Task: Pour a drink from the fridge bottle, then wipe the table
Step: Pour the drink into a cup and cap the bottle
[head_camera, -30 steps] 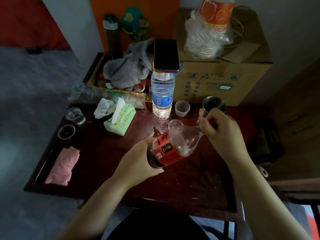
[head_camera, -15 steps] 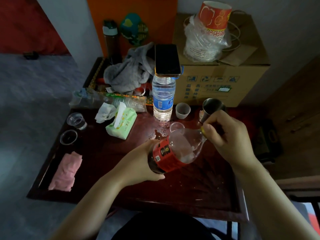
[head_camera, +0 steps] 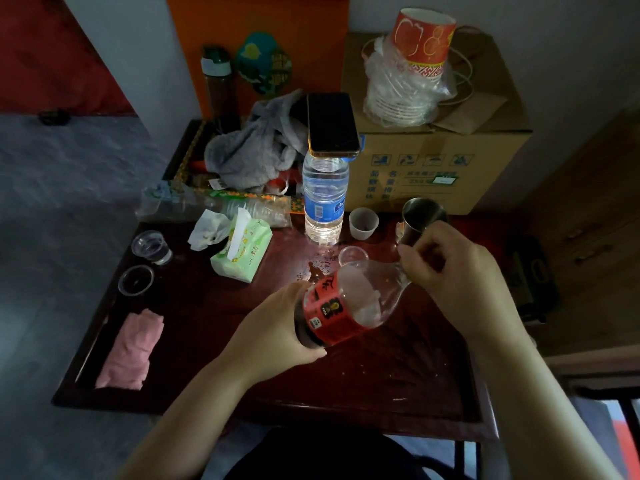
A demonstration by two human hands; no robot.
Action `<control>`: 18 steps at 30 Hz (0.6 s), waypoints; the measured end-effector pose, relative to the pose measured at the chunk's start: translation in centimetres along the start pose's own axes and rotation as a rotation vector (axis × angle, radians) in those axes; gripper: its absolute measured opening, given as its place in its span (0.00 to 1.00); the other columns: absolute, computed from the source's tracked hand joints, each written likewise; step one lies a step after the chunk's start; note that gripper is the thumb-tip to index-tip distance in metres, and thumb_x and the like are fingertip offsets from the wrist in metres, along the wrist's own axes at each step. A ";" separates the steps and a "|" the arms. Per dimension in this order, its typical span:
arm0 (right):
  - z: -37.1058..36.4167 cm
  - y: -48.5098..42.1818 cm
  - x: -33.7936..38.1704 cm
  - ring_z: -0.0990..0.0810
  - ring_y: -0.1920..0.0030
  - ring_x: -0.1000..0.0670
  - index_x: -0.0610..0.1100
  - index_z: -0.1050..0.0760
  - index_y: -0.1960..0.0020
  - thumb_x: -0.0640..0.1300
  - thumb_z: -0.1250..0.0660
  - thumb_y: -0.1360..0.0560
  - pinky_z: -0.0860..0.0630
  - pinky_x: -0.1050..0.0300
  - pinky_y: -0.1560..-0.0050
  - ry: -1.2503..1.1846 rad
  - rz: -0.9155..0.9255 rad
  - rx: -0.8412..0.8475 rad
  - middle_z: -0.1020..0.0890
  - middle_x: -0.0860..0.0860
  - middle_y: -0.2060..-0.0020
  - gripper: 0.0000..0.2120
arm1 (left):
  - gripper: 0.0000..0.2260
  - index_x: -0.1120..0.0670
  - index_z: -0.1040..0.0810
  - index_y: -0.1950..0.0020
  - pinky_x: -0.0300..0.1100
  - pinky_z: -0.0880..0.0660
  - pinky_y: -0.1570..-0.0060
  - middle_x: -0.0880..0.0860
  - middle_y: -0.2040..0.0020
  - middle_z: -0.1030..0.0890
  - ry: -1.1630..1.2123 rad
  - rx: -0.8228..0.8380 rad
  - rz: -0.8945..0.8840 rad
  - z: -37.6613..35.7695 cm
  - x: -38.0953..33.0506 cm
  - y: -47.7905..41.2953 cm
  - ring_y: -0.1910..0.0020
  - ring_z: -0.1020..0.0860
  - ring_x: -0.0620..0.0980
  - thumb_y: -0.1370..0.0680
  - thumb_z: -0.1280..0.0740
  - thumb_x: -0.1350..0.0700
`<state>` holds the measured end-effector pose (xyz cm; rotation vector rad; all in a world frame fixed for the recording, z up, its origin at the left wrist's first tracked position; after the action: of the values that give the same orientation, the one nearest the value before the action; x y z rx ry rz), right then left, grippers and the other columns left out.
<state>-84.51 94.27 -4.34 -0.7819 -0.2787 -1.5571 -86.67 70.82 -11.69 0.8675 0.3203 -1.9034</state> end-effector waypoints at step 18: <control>0.3 0.9 1.5 0.25 0.62 0.56 0.46 0.28 0.55 0.65 0.42 0.31 0.29 0.60 0.64 -0.062 -0.017 0.081 0.23 0.54 0.65 0.21 | 0.31 0.38 0.34 0.40 0.33 0.31 0.49 0.33 0.44 0.29 -0.040 -0.036 0.002 0.6 0.4 0.5 0.44 0.30 0.33 0.39 0.23 0.44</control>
<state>-83.52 93.14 -3.44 -0.7661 -0.3926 -1.5301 -86.58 69.96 -11.52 0.8040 0.3285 -1.9048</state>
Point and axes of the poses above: each hand's wrist, its own y-axis away from the middle knuckle, its own z-axis out of the back of the hand, x = y × z, the point moved 1 cm from there along -y, towards the middle knuckle
